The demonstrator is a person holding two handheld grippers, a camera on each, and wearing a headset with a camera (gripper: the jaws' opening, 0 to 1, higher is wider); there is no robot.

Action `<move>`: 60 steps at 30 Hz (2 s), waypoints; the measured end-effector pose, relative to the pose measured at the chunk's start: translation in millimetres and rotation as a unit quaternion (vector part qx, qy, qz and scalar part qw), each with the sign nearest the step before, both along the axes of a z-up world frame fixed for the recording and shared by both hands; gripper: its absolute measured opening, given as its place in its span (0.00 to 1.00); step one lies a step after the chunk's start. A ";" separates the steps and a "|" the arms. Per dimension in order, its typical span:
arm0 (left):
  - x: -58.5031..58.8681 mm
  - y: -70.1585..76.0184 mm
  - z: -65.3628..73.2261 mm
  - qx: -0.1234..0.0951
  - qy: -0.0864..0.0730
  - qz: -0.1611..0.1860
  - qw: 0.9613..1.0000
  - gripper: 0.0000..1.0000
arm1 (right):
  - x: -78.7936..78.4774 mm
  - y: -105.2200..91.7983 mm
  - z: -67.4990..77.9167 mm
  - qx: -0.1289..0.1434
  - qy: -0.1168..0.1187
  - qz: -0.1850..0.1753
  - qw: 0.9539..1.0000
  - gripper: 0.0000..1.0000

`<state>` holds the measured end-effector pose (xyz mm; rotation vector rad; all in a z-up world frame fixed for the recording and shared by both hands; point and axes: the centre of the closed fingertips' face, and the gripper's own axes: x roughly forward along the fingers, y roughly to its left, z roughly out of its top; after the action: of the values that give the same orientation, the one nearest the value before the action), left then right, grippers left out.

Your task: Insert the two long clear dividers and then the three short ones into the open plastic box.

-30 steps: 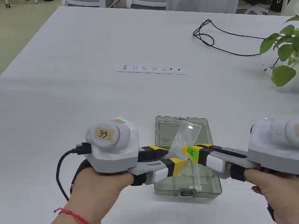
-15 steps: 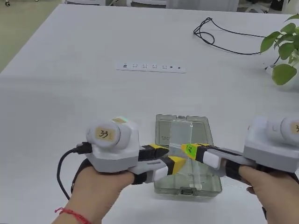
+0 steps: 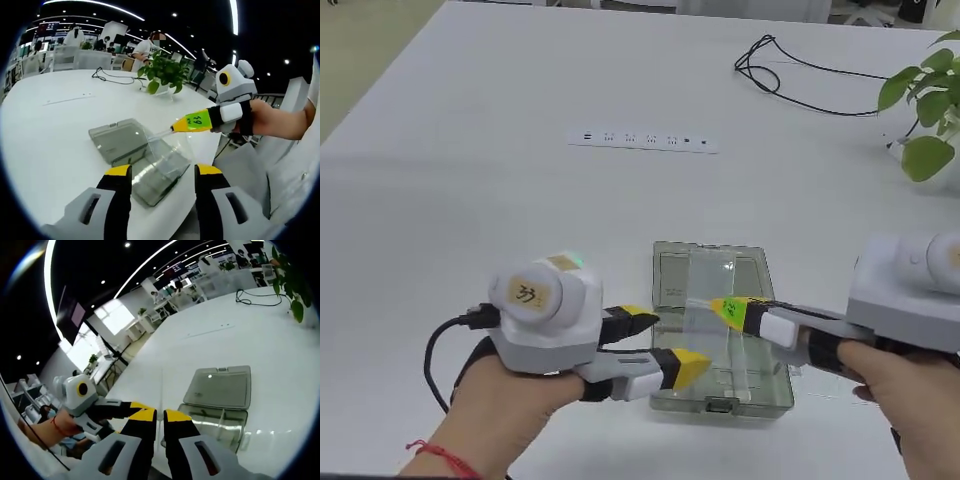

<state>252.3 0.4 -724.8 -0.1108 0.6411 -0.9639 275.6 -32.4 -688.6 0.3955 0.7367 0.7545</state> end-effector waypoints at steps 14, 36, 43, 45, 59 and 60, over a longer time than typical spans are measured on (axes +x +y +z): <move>-3.6 15.5 -6.6 0.017 -0.038 -0.037 0.998 0.81 | 9.1 -2.1 -0.1 -0.040 0.021 0.013 0.999 0.07; -10.3 24.9 -19.2 0.025 -0.067 -0.078 0.994 1.00 | 9.2 -16.7 -47.4 -0.138 0.201 -0.031 0.969 0.07; -10.7 25.9 -23.3 0.027 -0.066 -0.085 0.994 1.00 | 2.6 -13.9 -57.3 -0.135 0.236 -0.045 0.961 0.07; -10.7 25.8 -23.2 0.025 -0.067 -0.085 0.994 1.00 | 6.1 -15.2 -61.2 -0.137 0.241 -0.046 0.960 0.07; -11.2 22.5 -25.8 0.011 -0.061 -0.085 0.994 1.00 | 2.3 -16.6 -85.5 -0.164 0.266 -0.046 0.949 0.07; -11.3 22.4 -25.8 0.010 -0.061 -0.085 0.994 1.00 | 3.6 -17.5 -86.6 -0.165 0.267 -0.047 0.948 0.07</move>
<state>241.0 22.8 -750.6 0.0219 0.5533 -1.1185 279.2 -49.8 -775.2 0.3263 1.3234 0.4188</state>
